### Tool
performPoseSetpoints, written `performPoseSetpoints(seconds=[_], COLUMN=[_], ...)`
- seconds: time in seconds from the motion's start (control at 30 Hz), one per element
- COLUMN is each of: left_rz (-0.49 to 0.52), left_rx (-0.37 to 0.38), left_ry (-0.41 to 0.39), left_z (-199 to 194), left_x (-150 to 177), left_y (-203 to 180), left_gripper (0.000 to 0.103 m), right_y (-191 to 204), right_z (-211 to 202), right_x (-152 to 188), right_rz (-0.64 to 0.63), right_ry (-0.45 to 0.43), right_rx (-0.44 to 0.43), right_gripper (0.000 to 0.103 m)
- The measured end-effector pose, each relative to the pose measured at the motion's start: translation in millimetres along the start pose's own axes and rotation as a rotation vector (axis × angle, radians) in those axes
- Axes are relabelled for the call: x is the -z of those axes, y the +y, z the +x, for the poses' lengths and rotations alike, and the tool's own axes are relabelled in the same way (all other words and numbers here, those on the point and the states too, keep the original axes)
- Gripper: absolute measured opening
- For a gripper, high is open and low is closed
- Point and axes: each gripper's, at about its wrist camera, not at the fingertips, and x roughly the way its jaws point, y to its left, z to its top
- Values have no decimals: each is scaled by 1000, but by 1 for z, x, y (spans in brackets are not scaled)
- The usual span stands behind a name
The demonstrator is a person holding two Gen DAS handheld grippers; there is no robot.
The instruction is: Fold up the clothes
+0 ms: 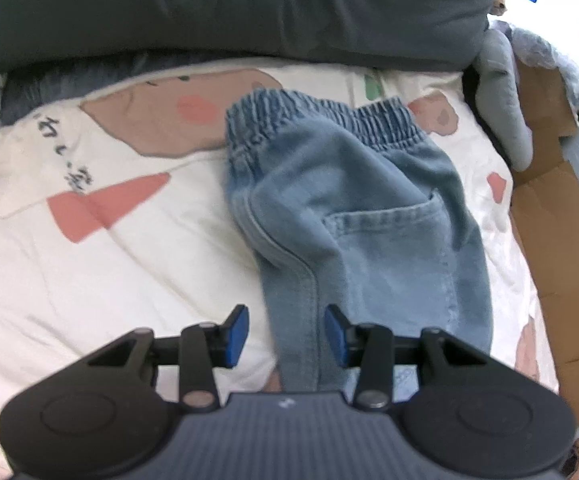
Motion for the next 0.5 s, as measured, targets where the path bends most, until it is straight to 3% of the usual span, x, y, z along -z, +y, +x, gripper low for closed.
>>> performPoseSetpoints(seconds=[0.23,0.5], left_rz=[21,36], left_rx=[6,-64], left_ry=[19,66], left_z=[15,41], left_x=[-4,-10], left_y=[-10,-24], left_gripper=[44,43], right_y=[-2,-6], right_z=[-2,-5], right_x=[4,8], right_rz=[1,-5], right_ry=[0,-3], right_rx=[4,6], right_gripper=[32,32])
